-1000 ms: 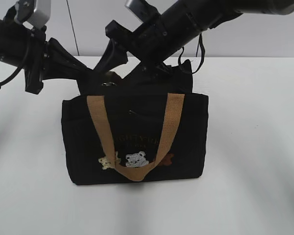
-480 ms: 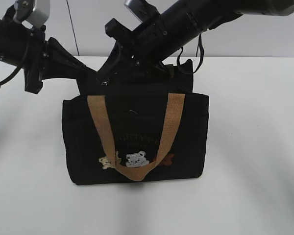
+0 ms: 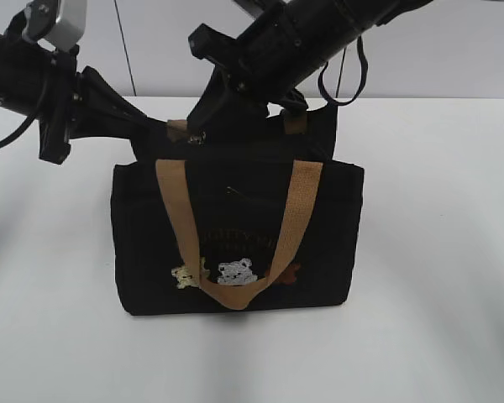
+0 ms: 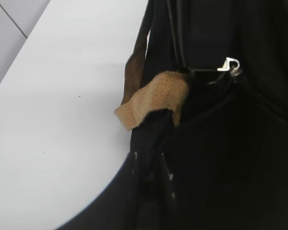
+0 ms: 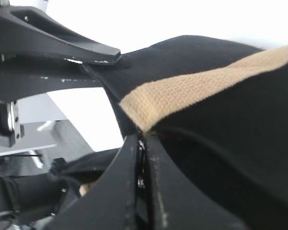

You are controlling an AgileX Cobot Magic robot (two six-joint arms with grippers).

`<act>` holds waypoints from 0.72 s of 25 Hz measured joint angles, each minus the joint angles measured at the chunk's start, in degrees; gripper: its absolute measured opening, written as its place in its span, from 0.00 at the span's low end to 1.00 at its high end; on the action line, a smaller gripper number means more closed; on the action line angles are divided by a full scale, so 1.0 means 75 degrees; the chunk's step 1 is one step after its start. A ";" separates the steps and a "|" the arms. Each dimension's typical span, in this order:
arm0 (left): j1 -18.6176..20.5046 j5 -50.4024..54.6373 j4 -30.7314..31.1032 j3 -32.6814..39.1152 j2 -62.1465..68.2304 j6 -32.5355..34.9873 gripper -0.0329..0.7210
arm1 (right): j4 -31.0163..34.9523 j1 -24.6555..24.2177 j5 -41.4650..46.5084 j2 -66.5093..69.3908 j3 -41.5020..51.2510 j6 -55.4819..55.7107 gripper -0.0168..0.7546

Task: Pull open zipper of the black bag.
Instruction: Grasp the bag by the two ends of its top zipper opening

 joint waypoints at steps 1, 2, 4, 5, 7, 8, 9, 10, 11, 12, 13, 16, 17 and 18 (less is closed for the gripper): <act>0.0000 0.0000 0.0029 0.0000 -0.0007 0.0000 0.11 | -0.0171 0.0000 -0.0011 -0.0097 0.0000 0.0000 0.02; 0.0000 0.0000 0.0039 0.0000 -0.0007 0.0000 0.11 | -0.0375 0.0000 -0.0011 -0.0170 0.0000 0.0025 0.01; 0.0000 0.0000 0.0055 0.0000 -0.0007 0.0000 0.11 | -0.0738 0.0000 -0.0019 -0.0288 0.0000 0.0150 0.01; -0.0007 0.0000 0.0055 0.0000 -0.0007 0.0000 0.11 | -0.0944 0.0008 -0.0019 -0.0344 0.0000 0.0216 0.01; -0.0014 0.0000 0.0055 0.0000 -0.0007 0.0000 0.11 | -0.1319 0.0008 -0.0012 -0.0454 0.0000 0.0379 0.01; -0.0014 0.0000 0.0055 0.0000 -0.0007 0.0000 0.11 | -0.1540 0.0008 -0.0012 -0.0512 0.0000 0.0440 0.01; -0.0015 0.0000 0.0055 0.0000 -0.0007 0.0000 0.11 | -0.1782 0.0008 -0.0012 -0.0567 0.0000 0.0532 0.01; -0.0030 0.0000 0.0055 0.0000 -0.0007 0.0000 0.11 | -0.2023 0.0008 0.0008 -0.0616 0.0000 0.0635 0.01; -0.0037 0.0006 0.0055 0.0000 -0.0007 0.0000 0.11 | -0.2221 0.0001 0.0027 -0.0668 0.0000 0.0748 0.01; -0.0037 0.0006 0.0055 0.0000 -0.0007 0.0000 0.11 | -0.2449 -0.0005 0.0046 -0.0722 0.0000 0.0823 0.01; -0.0037 0.0006 0.0055 0.0000 -0.0007 0.0000 0.11 | -0.2658 -0.0021 0.0096 -0.0769 0.0000 0.0893 0.01; -0.0037 0.0006 0.0074 0.0000 -0.0007 -0.0009 0.11 | -0.3378 -0.0071 0.0231 -0.0903 0.0000 0.1054 0.01; -0.0037 0.0006 0.0074 0.0000 -0.0007 -0.0008 0.11 | -0.3638 -0.0073 0.0291 -0.0937 0.0000 0.1130 0.01; -0.0037 0.0006 0.0077 0.0000 -0.0007 -0.0010 0.11 | -0.3855 -0.0073 0.0336 -0.0993 0.0000 0.1208 0.01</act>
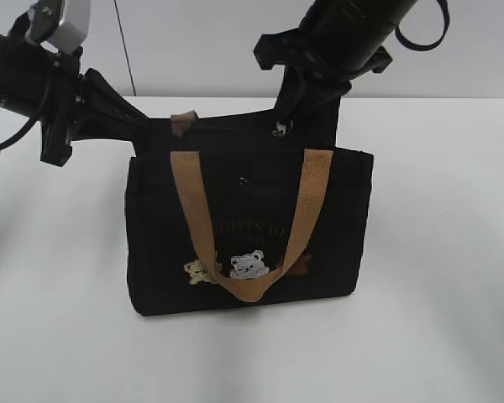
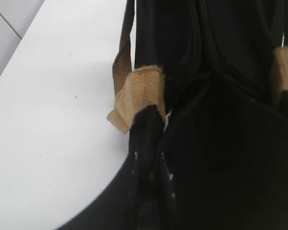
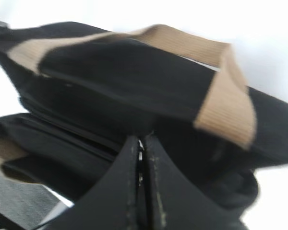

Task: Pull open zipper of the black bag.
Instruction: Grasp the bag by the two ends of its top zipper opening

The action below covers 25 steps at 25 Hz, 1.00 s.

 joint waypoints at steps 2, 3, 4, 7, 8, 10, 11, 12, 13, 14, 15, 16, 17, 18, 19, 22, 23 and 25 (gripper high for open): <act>0.0000 0.0000 0.0015 0.0000 0.0000 -0.0007 0.11 | -0.0536 -0.0006 0.0101 -0.0100 0.0000 0.0178 0.01; 0.0000 0.0000 0.0015 0.0000 0.0000 -0.0007 0.11 | -0.0733 -0.0006 0.0138 -0.0149 0.0000 0.0292 0.01; 0.0000 0.0002 0.0018 0.0000 0.0000 -0.0007 0.11 | -0.0951 -0.0006 0.0167 -0.0199 0.0000 0.0386 0.01; 0.0000 0.0002 0.0025 0.0000 0.0000 -0.0007 0.11 | -0.1314 -0.0006 0.0194 -0.0287 0.0000 0.0526 0.01; 0.0000 0.0009 0.0025 0.0000 0.0000 -0.0007 0.11 | -0.1394 -0.0006 0.0210 -0.0294 0.0000 0.0536 0.01; 0.0000 0.0009 0.0054 0.0000 0.0000 -0.0007 0.11 | -0.1686 -0.0015 0.0296 -0.0297 0.0000 0.0553 0.01; 0.0000 0.0009 0.0054 0.0000 0.0000 -0.0007 0.11 | -0.1833 -0.0032 0.0351 -0.0297 0.0000 0.0562 0.01; 0.0000 0.0009 0.0054 0.0000 0.0000 -0.0007 0.11 | -0.1930 -0.0043 0.0382 -0.0297 0.0000 0.0579 0.01; 0.0000 0.0009 0.0054 0.0000 0.0000 -0.0007 0.11 | -0.1978 -0.0043 0.0388 -0.0297 0.0000 0.0597 0.01; 0.0000 0.0009 0.0057 0.0000 0.0000 -0.0007 0.11 | -0.1982 -0.0049 0.0397 -0.0297 0.0000 0.0597 0.01; 0.0000 0.0009 0.0057 0.0000 0.0000 -0.0007 0.11 | -0.1982 -0.0049 0.0397 -0.0297 0.0000 0.0597 0.01; 0.0000 0.0009 0.0057 0.0000 0.0000 -0.0007 0.11 | -0.1982 -0.0049 0.0397 -0.0297 0.0000 0.0599 0.01; 0.0000 0.0009 0.0057 0.0000 0.0000 -0.0007 0.11 | -0.1967 -0.0049 0.0397 -0.0297 0.0000 0.0607 0.01; 0.0000 0.0009 0.0057 0.0000 0.0000 -0.0045 0.11 | -0.1911 -0.0052 0.0397 -0.0297 0.0000 0.0607 0.01; 0.0000 0.0001 0.0057 0.0000 0.0000 -0.0156 0.11 | -0.1848 -0.0052 0.0406 -0.0297 0.0000 0.0598 0.01; 0.0000 -0.0087 0.0044 0.0000 -0.0001 -0.0786 0.18 | -0.1539 -0.0052 0.0419 -0.0303 0.0000 0.0400 0.13; 0.0000 -0.0131 0.0042 0.0000 -0.0028 -0.1194 0.26 | -0.1416 -0.0058 0.0419 -0.0312 0.0000 0.0323 0.21; 0.0000 -0.0356 0.0094 0.0000 -0.0178 -0.2209 0.47 | -0.1252 -0.0058 0.0427 -0.0369 0.0000 0.0250 0.43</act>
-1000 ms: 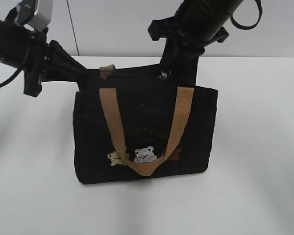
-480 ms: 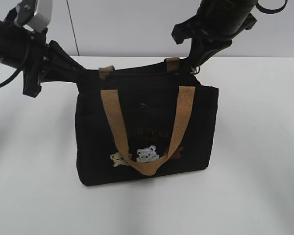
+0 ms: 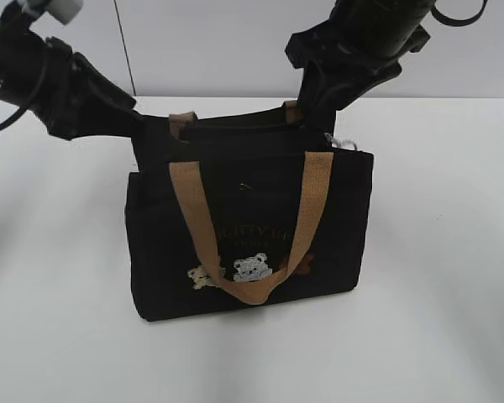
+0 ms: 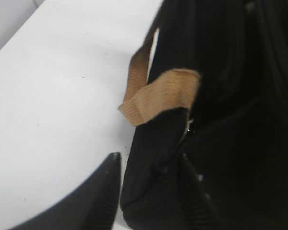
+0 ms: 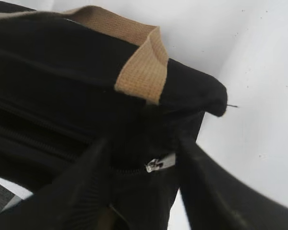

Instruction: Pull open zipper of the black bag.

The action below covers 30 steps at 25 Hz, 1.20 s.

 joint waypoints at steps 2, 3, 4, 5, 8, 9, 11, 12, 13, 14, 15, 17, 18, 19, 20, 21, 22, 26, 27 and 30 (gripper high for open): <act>0.0000 -0.0211 0.0123 0.0000 -0.0281 -0.0998 0.64 | 0.0060 0.0000 0.0000 -0.0123 0.0000 -0.0042 0.59; 0.0000 -0.0267 0.0220 0.0000 -0.0469 -0.1434 0.69 | 0.0069 0.0000 0.0000 -0.0221 0.0000 -0.0060 0.65; 0.0000 -0.0425 0.0316 0.0000 -0.0647 -0.1818 0.72 | 0.0069 0.0000 0.0000 -0.0334 0.0000 -0.0080 0.68; 0.0000 -0.0577 0.0428 0.0000 -0.0877 -0.2180 0.74 | 0.0069 0.0000 0.0000 -0.0431 0.0000 -0.0120 0.71; 0.0000 -0.0939 0.1094 0.0000 -0.1555 -0.3542 0.76 | -0.0016 0.0000 0.0131 -0.0771 0.0000 -0.0371 0.73; 0.0000 -0.1021 0.1495 0.0000 -0.1788 -0.4170 0.76 | -0.0135 0.0000 0.0265 -0.0856 0.0000 -0.0466 0.74; 0.0026 -0.1110 0.2586 0.0000 -0.2159 -0.6063 0.74 | -0.0610 0.0000 0.0557 -0.1048 0.0000 -0.0532 0.74; 0.0049 -0.1074 0.3134 0.0000 -0.2318 -0.7033 0.72 | -0.0924 0.0000 0.0702 -0.1120 0.0000 -0.0524 0.74; 0.0059 -0.0992 0.3847 0.0000 -0.2440 -0.7791 0.70 | -0.1188 0.0000 0.0773 -0.1203 0.0000 -0.0465 0.74; 0.0065 -0.0822 0.4607 0.0000 -0.2528 -0.8647 0.68 | -0.1507 0.0000 0.0803 -0.1283 0.0000 -0.0371 0.74; 0.0076 -0.0555 0.5249 0.0000 -0.2580 -0.9456 0.66 | -0.1786 0.0000 0.0823 -0.1361 0.0000 -0.0239 0.74; 0.0084 0.0129 0.6724 -0.0057 -0.2611 -1.0800 0.65 | -0.2361 0.0000 0.0837 -0.1505 0.0000 0.0093 0.74; 0.0084 0.0519 0.7365 -0.0087 -0.2616 -1.1347 0.64 | -0.2613 0.0000 0.0837 -0.1595 0.0000 0.0244 0.74; 0.0084 0.0839 0.7815 -0.0096 -0.2641 -1.1765 0.64 | -0.2789 -0.0018 0.0837 -0.1684 0.0000 0.0402 0.74; 0.0084 0.1060 0.8234 -0.0103 -0.2698 -1.2045 0.64 | -0.2831 -0.0070 0.0840 -0.1791 0.0000 0.0512 0.74; 0.0103 0.1261 0.8454 -0.0102 -0.2774 -1.2294 0.64 | -0.2807 -0.0158 0.0847 -0.1901 0.0000 0.0568 0.74; 0.0134 0.1392 0.8565 -0.0102 -0.2861 -1.2452 0.64 | -0.2719 -0.0307 0.0847 -0.2004 0.0000 0.0599 0.74; 0.0214 0.1526 0.8768 -0.0110 -0.3370 -1.2649 0.64 | -0.2243 -0.1313 0.0849 -0.2331 0.0007 0.0489 0.74; 0.0214 0.1531 0.8807 -0.0116 -0.3509 -1.2668 0.64 | -0.2078 -0.1622 0.0849 -0.2432 0.0022 0.0381 0.74; 0.0222 0.1564 0.8849 -0.0116 -0.3859 -1.2684 0.64 | -0.1697 -0.2408 0.0859 -0.2794 0.0036 0.0092 0.74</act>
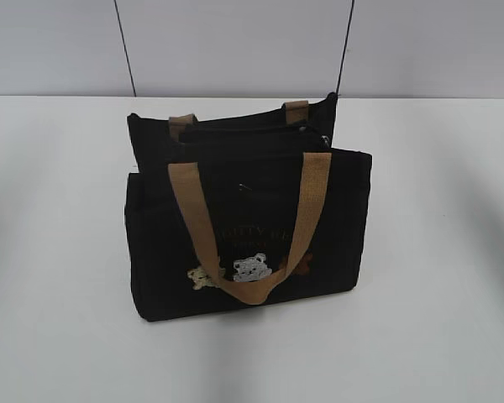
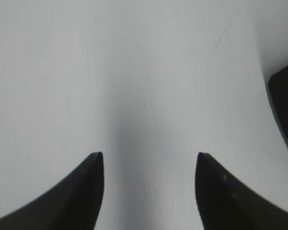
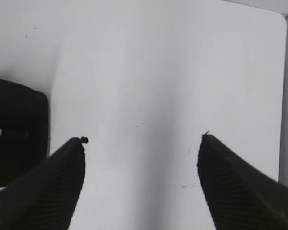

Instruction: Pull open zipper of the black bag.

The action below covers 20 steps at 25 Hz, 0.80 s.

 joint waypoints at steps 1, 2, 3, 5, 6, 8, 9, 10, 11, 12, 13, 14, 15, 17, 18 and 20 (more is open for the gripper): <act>0.0000 0.0011 -0.0009 0.0000 -0.0098 0.0000 0.64 | 0.0079 -0.0245 0.0000 -0.0159 0.0000 -0.0069 0.74; 0.0000 0.0037 -0.0016 0.0000 -0.0183 0.0000 0.64 | 0.0170 -0.0463 -0.0002 -0.0342 0.0030 -0.0146 0.74; 0.0000 0.0083 -0.0025 0.0000 -0.0239 -0.0004 0.64 | 0.0307 -0.0616 -0.0002 -0.0519 0.0126 -0.0231 0.74; 0.0000 0.0237 -0.0042 0.0055 -0.0360 -0.0062 0.64 | 0.0547 -0.0849 -0.0009 -0.1044 0.0524 -0.0399 0.74; 0.0000 0.0307 -0.0071 0.0129 -0.0429 -0.0097 0.64 | 0.0632 -0.0907 -0.0009 -0.1306 0.0854 -0.0474 0.74; 0.0000 0.0359 -0.0175 0.0366 -0.0691 -0.0145 0.64 | 0.0735 -0.0926 -0.0009 -0.2065 0.1689 -0.0538 0.74; 0.0000 0.0359 -0.0269 0.0558 -0.0886 -0.0155 0.64 | 0.0784 -0.0926 -0.0009 -0.2498 0.2081 -0.0559 0.74; 0.0000 0.0350 -0.0361 0.0744 -0.1082 -0.0163 0.64 | 0.0813 -0.0926 -0.0025 -0.2883 0.2564 -0.0565 0.74; 0.0000 0.0329 -0.0484 0.0995 -0.1354 -0.0171 0.64 | 0.0830 -0.0926 -0.0065 -0.3345 0.3052 -0.0568 0.74; 0.0000 0.0299 -0.0536 0.1268 -0.1653 -0.0179 0.64 | 0.0830 -0.0926 -0.0143 -0.3809 0.3450 -0.0575 0.74; 0.0000 0.0272 -0.0665 0.1547 -0.1965 -0.0179 0.64 | 0.0830 -0.0926 -0.0203 -0.4178 0.3920 -0.0575 0.74; 0.0000 0.0255 -0.0743 0.1789 -0.2230 -0.0179 0.64 | 0.0830 -0.0926 -0.0256 -0.4654 0.4399 -0.0575 0.74; 0.0000 0.0255 -0.0828 0.2087 -0.2591 -0.0179 0.64 | 0.0840 -0.0926 -0.0268 -0.5230 0.4874 -0.0575 0.74; 0.0000 0.0263 -0.0942 0.2643 -0.3411 -0.0251 0.64 | 0.0857 -0.0926 -0.0303 -0.5971 0.5707 -0.0575 0.74; 0.0000 0.0263 -0.0999 0.2922 -0.3760 -0.0288 0.64 | 0.0857 -0.0926 -0.0303 -0.6326 0.6156 -0.0575 0.74; 0.0000 0.0284 -0.1049 0.3431 -0.4435 -0.0329 0.64 | 0.0865 -0.0926 -0.0311 -0.6955 0.6877 -0.0575 0.74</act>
